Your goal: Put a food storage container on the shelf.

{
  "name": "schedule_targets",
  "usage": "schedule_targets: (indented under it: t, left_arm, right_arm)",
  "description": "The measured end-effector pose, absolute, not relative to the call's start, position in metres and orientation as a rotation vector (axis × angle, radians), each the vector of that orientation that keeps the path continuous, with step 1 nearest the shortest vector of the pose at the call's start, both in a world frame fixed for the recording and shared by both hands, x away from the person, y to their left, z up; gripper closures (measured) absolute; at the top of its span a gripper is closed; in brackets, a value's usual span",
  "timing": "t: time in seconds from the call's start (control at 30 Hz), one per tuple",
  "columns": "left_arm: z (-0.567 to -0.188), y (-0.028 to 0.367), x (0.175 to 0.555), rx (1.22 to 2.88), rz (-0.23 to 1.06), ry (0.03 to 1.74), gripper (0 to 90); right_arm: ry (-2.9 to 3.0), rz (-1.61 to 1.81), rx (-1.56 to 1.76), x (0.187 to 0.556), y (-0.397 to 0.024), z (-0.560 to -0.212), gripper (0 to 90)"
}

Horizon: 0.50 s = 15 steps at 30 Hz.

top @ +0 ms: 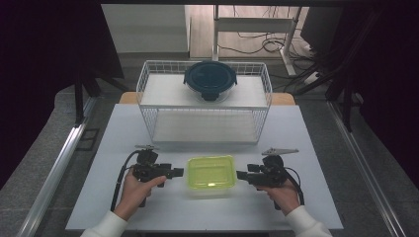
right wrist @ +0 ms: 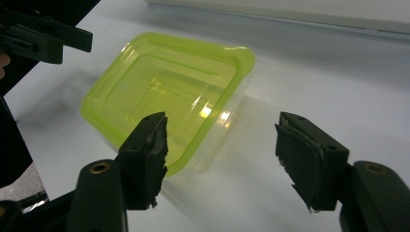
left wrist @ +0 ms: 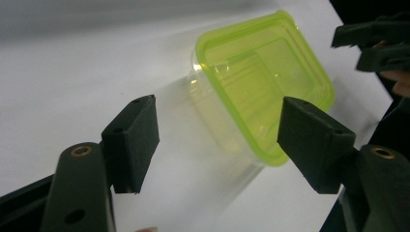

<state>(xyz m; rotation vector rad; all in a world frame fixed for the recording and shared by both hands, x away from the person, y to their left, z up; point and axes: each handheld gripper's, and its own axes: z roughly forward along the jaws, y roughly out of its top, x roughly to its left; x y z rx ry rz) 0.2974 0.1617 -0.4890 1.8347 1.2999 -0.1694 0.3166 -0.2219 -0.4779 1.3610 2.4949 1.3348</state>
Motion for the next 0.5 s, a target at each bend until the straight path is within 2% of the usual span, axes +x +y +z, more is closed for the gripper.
schedule_targets:
  t: [0.5]
  left_arm:
    - [-0.504,0.146,0.313,1.777,-0.296,1.308,40.8]
  right_arm:
    - [2.550,1.316,1.481,0.336,-0.200,-0.492,40.9]
